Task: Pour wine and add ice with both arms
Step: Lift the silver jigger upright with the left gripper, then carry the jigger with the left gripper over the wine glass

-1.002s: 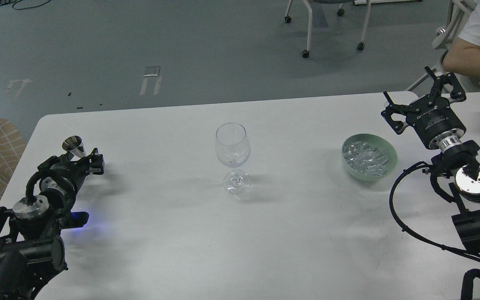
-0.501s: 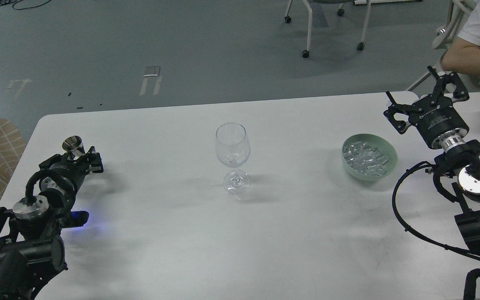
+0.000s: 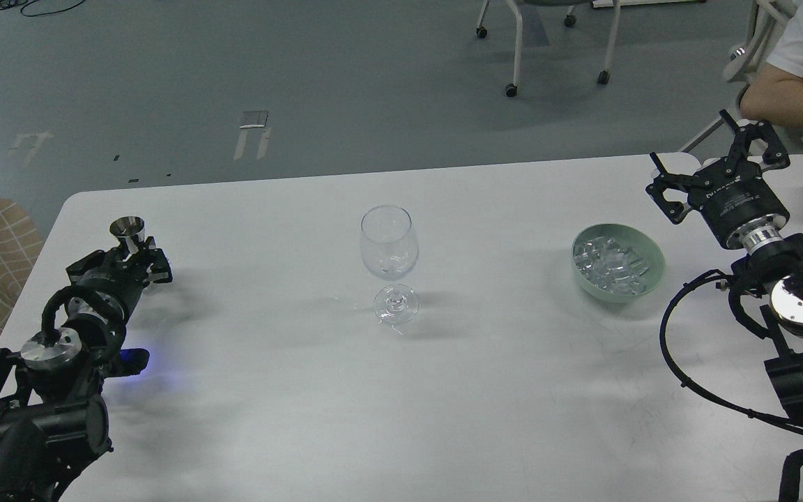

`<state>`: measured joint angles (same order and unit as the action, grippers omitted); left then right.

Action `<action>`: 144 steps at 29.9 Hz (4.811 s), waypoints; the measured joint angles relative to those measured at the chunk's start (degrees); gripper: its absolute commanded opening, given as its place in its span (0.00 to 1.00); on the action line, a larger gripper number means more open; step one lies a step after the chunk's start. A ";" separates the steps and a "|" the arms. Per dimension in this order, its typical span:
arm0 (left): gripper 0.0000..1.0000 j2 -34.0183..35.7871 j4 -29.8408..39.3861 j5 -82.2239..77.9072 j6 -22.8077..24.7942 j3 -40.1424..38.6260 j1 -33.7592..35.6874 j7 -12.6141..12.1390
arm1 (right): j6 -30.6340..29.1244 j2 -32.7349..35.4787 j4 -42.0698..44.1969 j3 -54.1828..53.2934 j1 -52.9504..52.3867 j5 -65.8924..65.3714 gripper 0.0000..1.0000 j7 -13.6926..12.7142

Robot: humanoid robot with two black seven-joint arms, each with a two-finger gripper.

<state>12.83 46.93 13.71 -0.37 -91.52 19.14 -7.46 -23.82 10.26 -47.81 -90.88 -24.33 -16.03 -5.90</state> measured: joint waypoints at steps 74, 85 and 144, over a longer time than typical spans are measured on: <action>0.00 2.61 40.03 -11.50 -5.63 18.35 -6.59 -14.05 | -0.36 0.87 -0.31 0.00 1.57 0.04 1.00 0.01; 0.00 1.62 40.74 -12.99 -7.44 18.50 -2.41 -15.35 | -0.36 1.13 -0.45 0.00 1.65 0.01 1.00 0.01; 0.00 2.30 42.08 -31.75 -7.63 26.50 1.35 -17.85 | -0.53 1.43 -0.70 0.00 1.90 0.04 1.00 -0.08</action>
<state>15.13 89.01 -18.04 -8.00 -65.02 20.49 -25.31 -24.35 11.69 -48.51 -90.88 -22.43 -16.00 -5.98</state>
